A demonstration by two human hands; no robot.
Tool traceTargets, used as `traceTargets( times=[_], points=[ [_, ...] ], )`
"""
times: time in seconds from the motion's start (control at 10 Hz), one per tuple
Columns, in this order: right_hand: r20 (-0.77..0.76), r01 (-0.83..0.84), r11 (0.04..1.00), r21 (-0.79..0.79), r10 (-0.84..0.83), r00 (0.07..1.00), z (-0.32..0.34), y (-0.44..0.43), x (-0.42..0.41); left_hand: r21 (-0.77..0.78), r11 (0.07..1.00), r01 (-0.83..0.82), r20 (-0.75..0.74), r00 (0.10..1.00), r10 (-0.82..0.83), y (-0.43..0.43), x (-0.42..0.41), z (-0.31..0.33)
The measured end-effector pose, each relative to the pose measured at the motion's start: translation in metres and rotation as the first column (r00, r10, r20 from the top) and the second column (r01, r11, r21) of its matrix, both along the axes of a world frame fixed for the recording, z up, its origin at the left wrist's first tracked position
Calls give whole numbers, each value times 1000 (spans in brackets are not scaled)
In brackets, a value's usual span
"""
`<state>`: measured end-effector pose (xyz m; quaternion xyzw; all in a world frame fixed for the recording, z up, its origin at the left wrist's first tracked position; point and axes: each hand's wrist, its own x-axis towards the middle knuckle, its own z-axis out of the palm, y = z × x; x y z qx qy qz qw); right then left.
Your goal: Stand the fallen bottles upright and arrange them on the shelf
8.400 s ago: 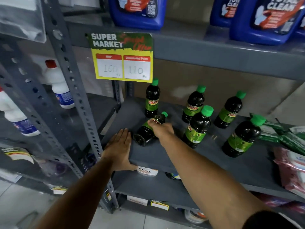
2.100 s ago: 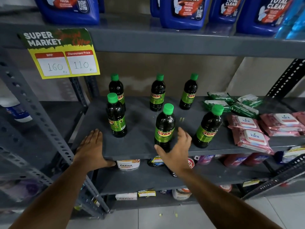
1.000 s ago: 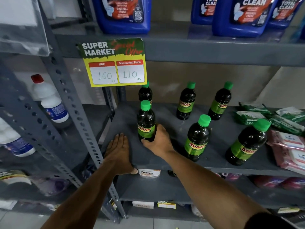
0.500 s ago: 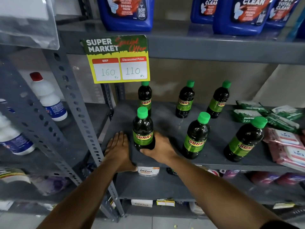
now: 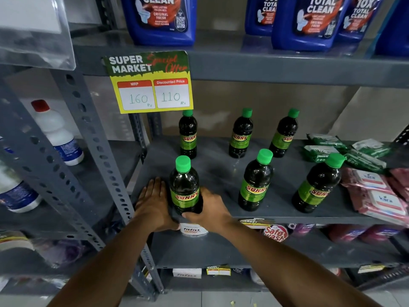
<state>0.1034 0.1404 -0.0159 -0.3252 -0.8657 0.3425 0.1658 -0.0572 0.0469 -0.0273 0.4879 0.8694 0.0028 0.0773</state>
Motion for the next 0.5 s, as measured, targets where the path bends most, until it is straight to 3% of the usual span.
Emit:
traceTargets(
  times=[0.4,0.5],
  points=[
    [6,-11,998,-61,11,1000,0,-15,15,37,999,-25,-23,999,26,-6,13,0],
    [-10,-9,1000,18,9,1000,-1,-21,34,64,996,-63,-104,992,69,-16,22,-6]
  ],
)
